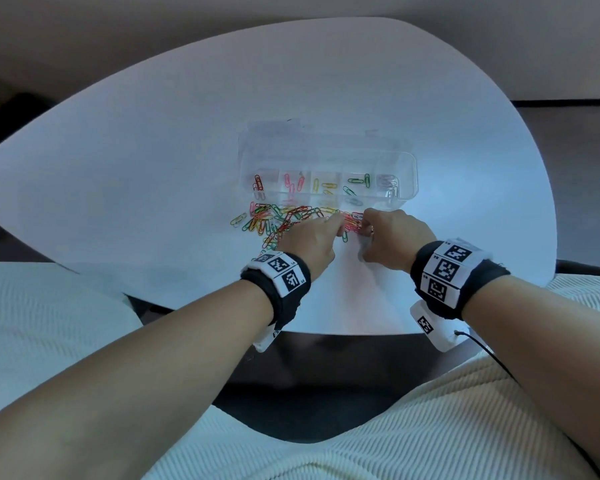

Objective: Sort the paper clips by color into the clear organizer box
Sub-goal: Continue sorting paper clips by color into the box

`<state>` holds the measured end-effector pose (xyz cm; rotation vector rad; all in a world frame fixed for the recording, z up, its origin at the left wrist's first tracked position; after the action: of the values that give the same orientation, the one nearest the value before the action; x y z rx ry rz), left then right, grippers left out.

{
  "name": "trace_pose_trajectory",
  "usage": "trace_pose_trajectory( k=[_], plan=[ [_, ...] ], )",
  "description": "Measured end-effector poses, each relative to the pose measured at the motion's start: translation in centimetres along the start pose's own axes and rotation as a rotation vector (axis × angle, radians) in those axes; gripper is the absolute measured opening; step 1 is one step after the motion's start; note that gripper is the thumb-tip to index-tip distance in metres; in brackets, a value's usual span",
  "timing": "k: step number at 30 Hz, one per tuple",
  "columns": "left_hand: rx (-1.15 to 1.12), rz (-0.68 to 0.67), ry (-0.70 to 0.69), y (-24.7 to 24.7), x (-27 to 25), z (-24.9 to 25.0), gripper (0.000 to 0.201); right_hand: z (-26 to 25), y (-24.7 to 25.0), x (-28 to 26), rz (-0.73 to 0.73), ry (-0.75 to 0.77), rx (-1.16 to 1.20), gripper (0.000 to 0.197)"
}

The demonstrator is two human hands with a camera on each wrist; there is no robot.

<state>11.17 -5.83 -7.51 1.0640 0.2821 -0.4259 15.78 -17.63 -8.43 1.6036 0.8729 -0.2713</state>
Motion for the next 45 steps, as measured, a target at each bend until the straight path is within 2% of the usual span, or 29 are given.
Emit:
trace_pose_trajectory(
  k=[5,9,13,16,18,20,23,26,29,32,35,41,45],
  plan=[
    [-0.438,0.156,0.095,1.9,-1.2,-2.0,0.023,-0.2,0.0,-0.1,-0.002,0.032,0.015,0.023],
    [-0.769,0.223,0.208,2.7,-2.2,-5.0,0.024,-0.5,-0.4,0.1,-0.045,0.075,0.067,0.014],
    [-0.895,0.299,0.198,4.3,-2.9,-6.9,0.024,-0.4,0.4,0.0,-0.146,0.081,0.31,0.005],
    [-0.997,0.343,0.189,4.9,-3.2,-7.8,0.021,0.1,0.6,-0.1,-0.221,0.064,0.55,0.01],
    [-1.046,0.358,0.173,4.9,-3.2,-7.9,0.022,0.4,0.9,-0.1,-0.205,0.04,0.652,0.017],
    [-1.04,0.359,0.168,4.8,-3.3,-7.9,0.023,0.3,1.4,-0.1,-0.167,0.038,0.693,0.025],
    [-1.047,0.353,0.16,4.7,-3.3,-7.7,0.028,0.0,1.8,0.1,-0.138,0.054,0.679,0.024],
    [-1.067,0.349,0.246,4.8,-3.4,-8.3,0.039,0.0,2.3,0.2,-0.012,0.049,0.448,0.01],
    [-0.934,0.317,0.348,4.7,-3.5,-8.9,0.034,0.0,3.5,0.0,0.166,0.047,0.26,0.013],
    [-0.707,0.248,0.406,4.2,-3.6,-9.1,0.025,0.8,3.4,0.3,0.16,-0.007,0.19,0.023],
    [-0.554,0.21,0.437,3.4,-3.6,-9.6,0.025,1.1,2.7,0.4,0.136,-0.018,0.117,0.024],
    [-0.466,0.17,0.49,2.6,-4.1,-10.9,0.011,1.3,2.1,0.6,0.114,-0.049,0.097,0.014],
    [-0.377,0.139,0.488,2.6,-4.2,-10.5,0.008,1.3,2.1,0.6,0.134,-0.057,0.127,0.018]
  ],
)
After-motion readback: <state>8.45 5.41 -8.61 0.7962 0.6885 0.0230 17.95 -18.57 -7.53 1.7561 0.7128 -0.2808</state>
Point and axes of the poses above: each hand's wrist, its own x-axis towards the middle knuckle, its own y-axis out of the back of the hand, z = x × y, the point moved 8 cm from there along x, towards the middle knuckle, and after that the axes turned 11 degrees about -z, right-handed, at the moved point
